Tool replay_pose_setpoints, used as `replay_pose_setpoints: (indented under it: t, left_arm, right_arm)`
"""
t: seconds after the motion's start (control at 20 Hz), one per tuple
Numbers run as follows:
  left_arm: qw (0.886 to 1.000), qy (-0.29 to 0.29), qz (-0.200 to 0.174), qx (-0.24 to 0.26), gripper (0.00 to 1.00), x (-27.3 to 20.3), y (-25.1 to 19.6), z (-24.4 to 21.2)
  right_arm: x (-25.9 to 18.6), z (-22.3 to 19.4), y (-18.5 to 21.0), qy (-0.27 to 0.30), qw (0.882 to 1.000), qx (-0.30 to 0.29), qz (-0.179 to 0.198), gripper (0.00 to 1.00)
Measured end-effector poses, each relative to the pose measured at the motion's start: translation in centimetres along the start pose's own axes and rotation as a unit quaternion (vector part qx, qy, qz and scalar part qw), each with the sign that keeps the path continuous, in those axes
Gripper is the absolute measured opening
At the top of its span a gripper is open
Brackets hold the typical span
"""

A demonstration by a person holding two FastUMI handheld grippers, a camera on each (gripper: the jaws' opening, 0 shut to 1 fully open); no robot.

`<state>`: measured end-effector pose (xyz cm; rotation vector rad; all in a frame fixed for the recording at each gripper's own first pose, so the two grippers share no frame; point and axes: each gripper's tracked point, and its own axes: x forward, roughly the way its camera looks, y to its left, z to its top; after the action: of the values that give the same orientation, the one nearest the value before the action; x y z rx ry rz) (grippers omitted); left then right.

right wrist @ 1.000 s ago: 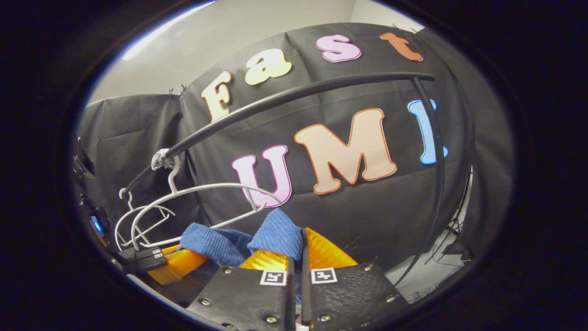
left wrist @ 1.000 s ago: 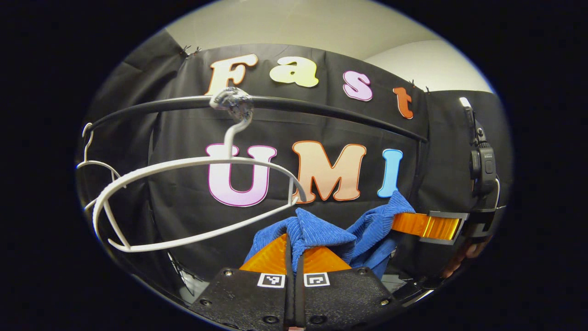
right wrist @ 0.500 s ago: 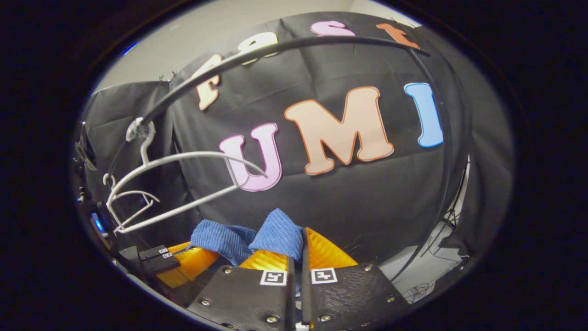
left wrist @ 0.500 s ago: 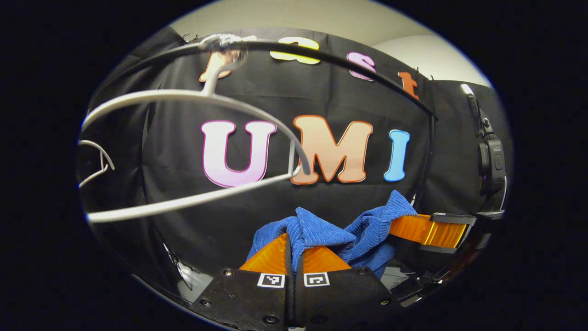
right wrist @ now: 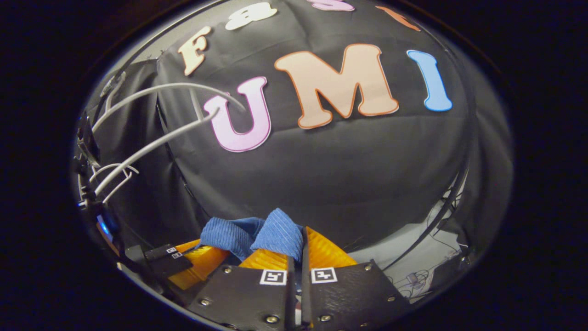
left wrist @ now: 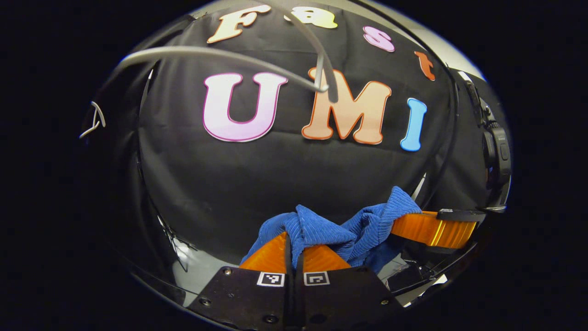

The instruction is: Grasp the clothes on the hanger with both hands and then place them into the laundry hamper below.

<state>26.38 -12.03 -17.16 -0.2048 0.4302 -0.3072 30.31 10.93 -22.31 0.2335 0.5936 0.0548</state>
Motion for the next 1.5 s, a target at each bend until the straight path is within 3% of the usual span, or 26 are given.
replay_pose_setpoints:
  t: [0.35, 0.65, 1.05, 1.25, 1.5]
  left_arm:
    - [0.998, 0.061, 0.025, -0.013, 0.02, 3.5, 2.8, -5.4]
    - [0.992, 0.124, 0.024, -0.009, 0.01, 5.4, 4.6, -11.8]
    - [0.97, 0.24, 0.028, -0.012, 0.02, 6.8, 6.9, -20.9]
    - [0.96, 0.277, 0.036, -0.008, 0.02, 7.3, 7.9, -24.6]
    - [0.945, 0.323, 0.046, -0.014, 0.02, 7.3, 9.0, -29.3]
  right_arm:
    - [4.1, -3.9, -0.5, 0.045, 0.999, 0.016, -0.007, 0.05]
    - [7.9, -10.5, -2.7, 0.12, 0.992, 0.012, -0.033, 0.06]
    - [10.0, -19.1, -4.7, 0.24, 0.969, -0.028, -0.048, 0.06]
    - [10.5, -22.4, -5.1, 0.265, 0.962, -0.046, -0.047, 0.07]
    - [11.0, -26.9, -6.9, 0.296, 0.953, -0.028, -0.056, 0.07]
